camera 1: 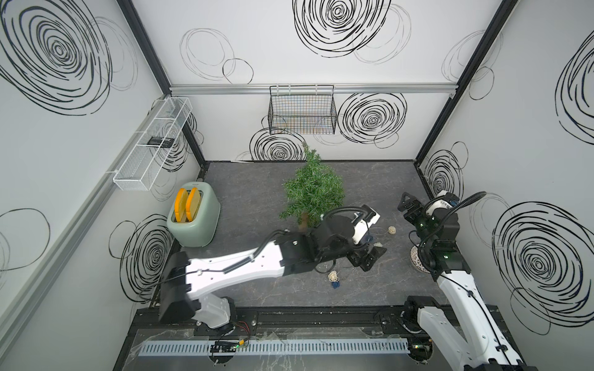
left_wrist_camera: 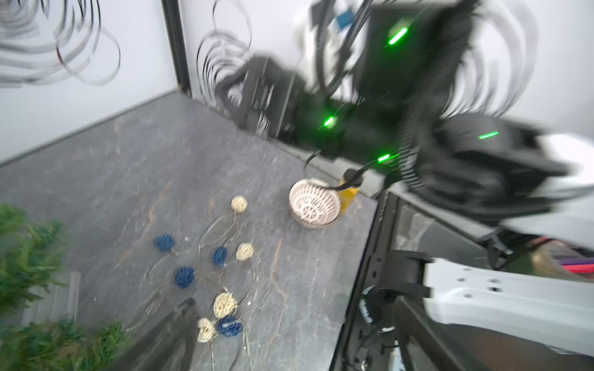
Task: Remove string lights from the small christmas tree
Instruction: Place the light string at the center of the board, then reset both arms
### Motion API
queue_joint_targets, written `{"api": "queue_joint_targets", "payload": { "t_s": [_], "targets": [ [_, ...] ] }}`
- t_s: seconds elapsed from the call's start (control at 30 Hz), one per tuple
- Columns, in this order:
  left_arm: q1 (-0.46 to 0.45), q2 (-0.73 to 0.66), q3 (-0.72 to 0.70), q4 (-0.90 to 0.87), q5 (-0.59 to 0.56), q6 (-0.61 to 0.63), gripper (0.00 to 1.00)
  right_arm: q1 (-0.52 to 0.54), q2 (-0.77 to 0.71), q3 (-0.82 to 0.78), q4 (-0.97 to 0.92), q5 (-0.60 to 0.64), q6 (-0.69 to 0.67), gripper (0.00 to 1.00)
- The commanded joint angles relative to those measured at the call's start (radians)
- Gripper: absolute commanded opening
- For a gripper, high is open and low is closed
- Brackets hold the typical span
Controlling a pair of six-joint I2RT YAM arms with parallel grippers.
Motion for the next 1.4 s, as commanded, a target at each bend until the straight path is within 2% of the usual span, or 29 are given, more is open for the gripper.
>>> {"api": "queue_joint_targets", "payload": {
  "t_s": [0.0, 0.07, 0.17, 0.23, 0.37, 0.4, 0.43, 0.57, 0.67, 0.73, 0.83, 0.9, 0.97, 1.1, 1.2, 1.23, 1.3, 1.37],
  "targets": [
    [0.022, -0.191, -0.045, 0.135, -0.141, 0.082, 0.96, -0.003, -0.008, -0.023, 0.069, -0.028, 0.024, 0.97],
    [0.076, -0.276, -0.063, 0.116, -0.188, 0.108, 0.96, 0.003, -0.001, -0.024, 0.079, -0.041, 0.025, 0.97],
    [0.281, -0.388, -0.121, 0.068, -0.163, 0.084, 0.96, 0.015, 0.015, -0.008, 0.074, -0.046, 0.024, 0.97],
    [0.494, -0.457, -0.198, 0.05, -0.103, 0.044, 0.96, 0.025, 0.02, -0.003, 0.076, -0.042, 0.024, 0.97],
    [0.909, -0.541, -0.378, 0.092, 0.091, -0.021, 0.96, 0.046, 0.016, -0.016, 0.104, -0.034, 0.027, 0.97],
    [0.995, -0.547, -0.438, 0.125, 0.137, -0.043, 0.96, 0.051, 0.019, -0.02, 0.111, -0.034, 0.028, 0.97],
    [1.023, -0.546, -0.49, 0.159, 0.092, -0.053, 0.96, 0.058, 0.024, -0.021, 0.118, -0.038, 0.029, 0.97],
    [1.052, -0.485, -0.667, 0.37, -0.089, -0.012, 0.96, 0.079, 0.047, -0.017, 0.13, -0.041, 0.035, 0.97],
    [1.103, -0.42, -0.793, 0.563, -0.047, 0.111, 0.96, 0.086, 0.044, -0.021, 0.142, -0.037, 0.036, 0.97],
    [1.122, -0.377, -0.879, 0.696, -0.11, 0.14, 0.96, 0.089, 0.034, -0.038, 0.166, -0.035, 0.035, 0.97],
    [1.165, -0.279, -0.978, 0.931, -0.115, 0.2, 0.96, 0.09, 0.024, -0.068, 0.206, -0.036, 0.036, 0.97],
    [1.172, -0.195, -1.007, 1.027, -0.134, 0.237, 0.96, 0.091, 0.024, -0.077, 0.217, -0.025, 0.036, 0.97],
    [1.172, -0.117, -1.024, 1.123, -0.138, 0.25, 0.96, 0.091, 0.032, -0.072, 0.205, -0.011, 0.028, 0.97],
    [1.175, 0.032, -1.061, 1.316, -0.077, 0.235, 0.96, 0.089, 0.059, -0.041, 0.172, 0.013, -0.012, 0.97],
    [1.171, 0.159, -1.129, 1.567, -0.062, 0.247, 0.96, 0.089, 0.086, -0.016, 0.15, 0.031, -0.037, 0.97],
    [1.177, 0.173, -1.128, 1.589, -0.057, 0.243, 0.96, 0.088, 0.093, -0.012, 0.144, 0.036, -0.036, 0.97],
    [1.194, 0.129, -1.083, 1.415, -0.042, 0.22, 0.96, 0.088, 0.104, -0.011, 0.152, 0.05, -0.031, 0.97],
    [1.188, 0.163, -1.1, 1.509, -0.051, 0.228, 0.96, 0.086, 0.12, -0.014, 0.167, 0.062, -0.031, 0.97]
  ]
}}
